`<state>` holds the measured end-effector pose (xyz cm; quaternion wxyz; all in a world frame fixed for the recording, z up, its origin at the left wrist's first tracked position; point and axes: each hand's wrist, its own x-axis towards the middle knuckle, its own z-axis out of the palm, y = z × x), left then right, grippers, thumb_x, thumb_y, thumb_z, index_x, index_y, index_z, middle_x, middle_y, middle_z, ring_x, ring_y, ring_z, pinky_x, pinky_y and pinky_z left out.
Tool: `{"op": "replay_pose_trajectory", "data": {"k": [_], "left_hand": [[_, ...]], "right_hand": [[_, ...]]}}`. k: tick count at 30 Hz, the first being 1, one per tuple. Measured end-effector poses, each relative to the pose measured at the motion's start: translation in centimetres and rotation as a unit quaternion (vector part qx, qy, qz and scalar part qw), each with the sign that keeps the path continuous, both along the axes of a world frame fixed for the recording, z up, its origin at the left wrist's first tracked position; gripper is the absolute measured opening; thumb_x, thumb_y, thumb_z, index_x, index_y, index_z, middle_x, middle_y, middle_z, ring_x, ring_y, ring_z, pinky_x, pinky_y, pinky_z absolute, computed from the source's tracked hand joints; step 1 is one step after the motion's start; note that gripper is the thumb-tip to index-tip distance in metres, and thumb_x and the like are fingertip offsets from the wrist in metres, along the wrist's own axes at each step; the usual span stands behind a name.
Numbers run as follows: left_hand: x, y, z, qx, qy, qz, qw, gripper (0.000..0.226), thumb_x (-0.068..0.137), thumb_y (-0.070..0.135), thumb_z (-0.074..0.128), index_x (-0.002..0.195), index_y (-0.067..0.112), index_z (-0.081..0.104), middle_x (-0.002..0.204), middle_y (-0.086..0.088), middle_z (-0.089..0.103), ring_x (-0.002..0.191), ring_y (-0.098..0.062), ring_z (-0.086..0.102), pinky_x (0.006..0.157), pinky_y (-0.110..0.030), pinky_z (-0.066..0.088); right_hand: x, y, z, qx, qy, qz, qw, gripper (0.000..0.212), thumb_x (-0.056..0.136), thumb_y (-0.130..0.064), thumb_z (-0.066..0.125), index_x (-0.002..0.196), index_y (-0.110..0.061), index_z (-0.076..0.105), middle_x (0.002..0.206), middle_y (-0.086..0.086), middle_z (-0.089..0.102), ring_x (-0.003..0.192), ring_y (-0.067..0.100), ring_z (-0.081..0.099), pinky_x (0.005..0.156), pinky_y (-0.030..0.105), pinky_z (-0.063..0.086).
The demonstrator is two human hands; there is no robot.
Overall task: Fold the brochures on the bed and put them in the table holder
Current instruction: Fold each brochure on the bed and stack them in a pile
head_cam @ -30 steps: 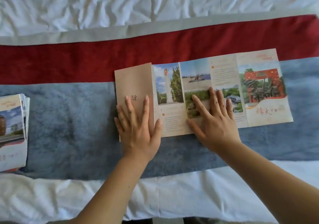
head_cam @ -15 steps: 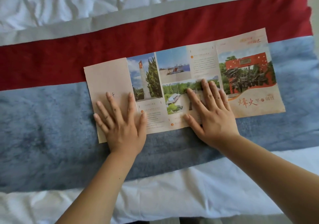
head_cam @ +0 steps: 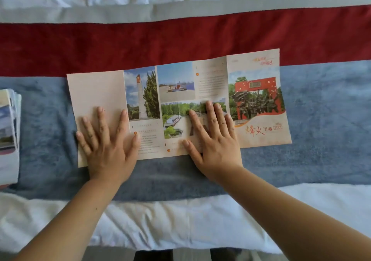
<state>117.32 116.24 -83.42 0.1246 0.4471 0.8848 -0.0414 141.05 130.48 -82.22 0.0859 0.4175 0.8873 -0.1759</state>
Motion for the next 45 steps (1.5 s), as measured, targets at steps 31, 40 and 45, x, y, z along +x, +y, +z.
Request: {"op": "replay_pose_trajectory", "data": {"k": [31,40,45], "left_hand": [[-1.0,-1.7,3.5,0.171,-0.114,0.079,0.975,0.078,0.096,0.068,0.026,0.164,0.035,0.005,0.172,-0.007,0.008,0.158,-0.034,0.006,0.120,-0.058,0.014],[5.3,3.4,3.4,0.148,-0.114,0.020,0.982,0.081,0.089,0.066,0.033,0.163,0.038,0.016,0.173,-0.004,0.007,0.158,-0.034,0.010,0.118,-0.062,0.016],[7.9,4.6,2.8,0.105,-0.080,-0.032,0.991,0.084,0.085,0.066,0.043,0.162,0.037,0.024,0.173,-0.003,0.006,0.158,-0.038,0.006,0.118,-0.064,0.018]], "right_hand": [[-5.5,-0.5,0.3,0.052,-0.050,0.002,0.997,0.073,0.100,-0.073,0.019,0.162,-0.042,-0.005,0.165,0.028,-0.020,0.154,0.045,-0.017,0.126,0.057,-0.003],[1.4,2.6,1.0,0.052,0.017,-0.023,0.998,0.059,0.106,-0.044,0.031,0.163,-0.035,0.018,0.171,0.015,0.003,0.159,0.031,-0.003,0.128,0.046,0.000],[3.9,3.1,0.6,0.055,0.028,-0.018,0.998,0.058,0.108,-0.045,0.032,0.163,-0.034,0.019,0.172,0.009,0.004,0.159,0.027,-0.002,0.128,0.046,0.002]]}}
